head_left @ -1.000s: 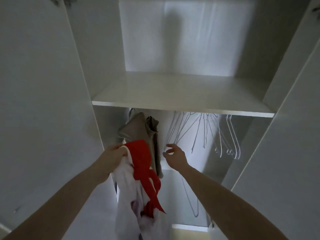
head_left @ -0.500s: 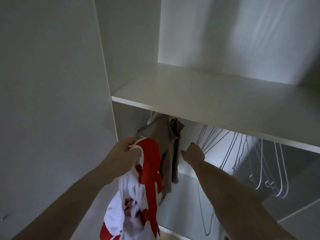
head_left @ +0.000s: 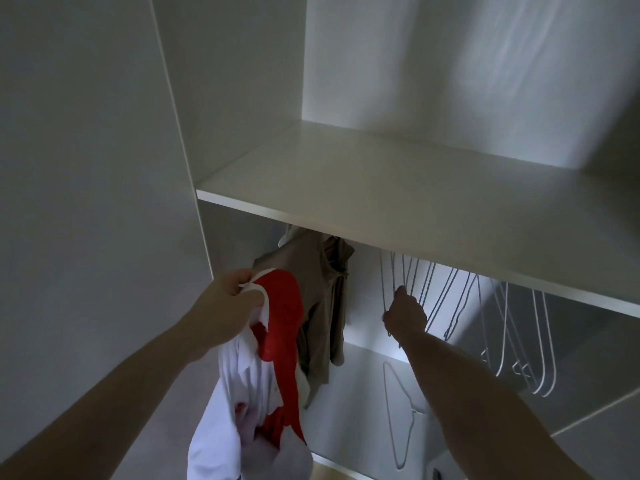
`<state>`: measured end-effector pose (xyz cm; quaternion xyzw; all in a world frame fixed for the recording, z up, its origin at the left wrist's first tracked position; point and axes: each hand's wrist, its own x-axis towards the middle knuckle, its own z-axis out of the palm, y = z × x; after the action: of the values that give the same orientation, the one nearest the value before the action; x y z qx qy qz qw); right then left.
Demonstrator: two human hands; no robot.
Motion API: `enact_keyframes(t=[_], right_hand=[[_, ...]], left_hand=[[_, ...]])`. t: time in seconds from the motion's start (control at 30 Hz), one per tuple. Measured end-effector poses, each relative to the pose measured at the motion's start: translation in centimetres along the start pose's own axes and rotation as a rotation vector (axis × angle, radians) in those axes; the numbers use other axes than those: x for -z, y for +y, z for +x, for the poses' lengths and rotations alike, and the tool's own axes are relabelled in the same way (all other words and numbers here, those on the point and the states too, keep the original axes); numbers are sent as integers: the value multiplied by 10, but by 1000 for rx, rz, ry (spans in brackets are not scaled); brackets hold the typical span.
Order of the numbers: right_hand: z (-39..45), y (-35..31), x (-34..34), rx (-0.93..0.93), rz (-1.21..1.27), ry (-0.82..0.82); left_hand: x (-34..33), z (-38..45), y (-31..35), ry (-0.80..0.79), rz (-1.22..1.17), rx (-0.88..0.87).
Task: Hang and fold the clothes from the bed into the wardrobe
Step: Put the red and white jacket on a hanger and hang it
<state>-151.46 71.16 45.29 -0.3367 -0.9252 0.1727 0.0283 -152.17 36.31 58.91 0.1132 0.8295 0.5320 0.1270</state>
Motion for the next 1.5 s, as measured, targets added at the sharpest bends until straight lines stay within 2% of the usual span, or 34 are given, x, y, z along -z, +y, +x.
enact_keyframes(t=[0.13, 0.37, 0.5, 0.73, 1.03, 1.13, 1.27, 1.4, 1.5], right_hand=[[8, 4, 2, 10, 30, 12], [1, -16, 1, 78, 564, 120], [-16, -22, -4, 127, 711, 142], [-33, -22, 9, 156, 794, 199], [-131, 20, 3, 123, 881, 78], [-178, 47, -6, 123, 814, 21], [-230, 74, -10, 102, 689, 14], [-283, 88, -3, 79, 689, 5], [-329, 91, 8, 53, 663, 10]], left_hand=[[-2, 0, -5, 17, 26, -7], [-4, -12, -11, 48, 41, 30], [-8, -20, -12, 72, 46, 28], [-17, -35, -23, 115, 6, 68], [-21, -60, -45, 157, 14, 101], [-19, -71, -55, 122, 15, 129], [-16, -77, -75, 86, 129, 66], [-16, -82, -99, 25, 384, -3], [-10, -89, -120, -30, 451, -26]])
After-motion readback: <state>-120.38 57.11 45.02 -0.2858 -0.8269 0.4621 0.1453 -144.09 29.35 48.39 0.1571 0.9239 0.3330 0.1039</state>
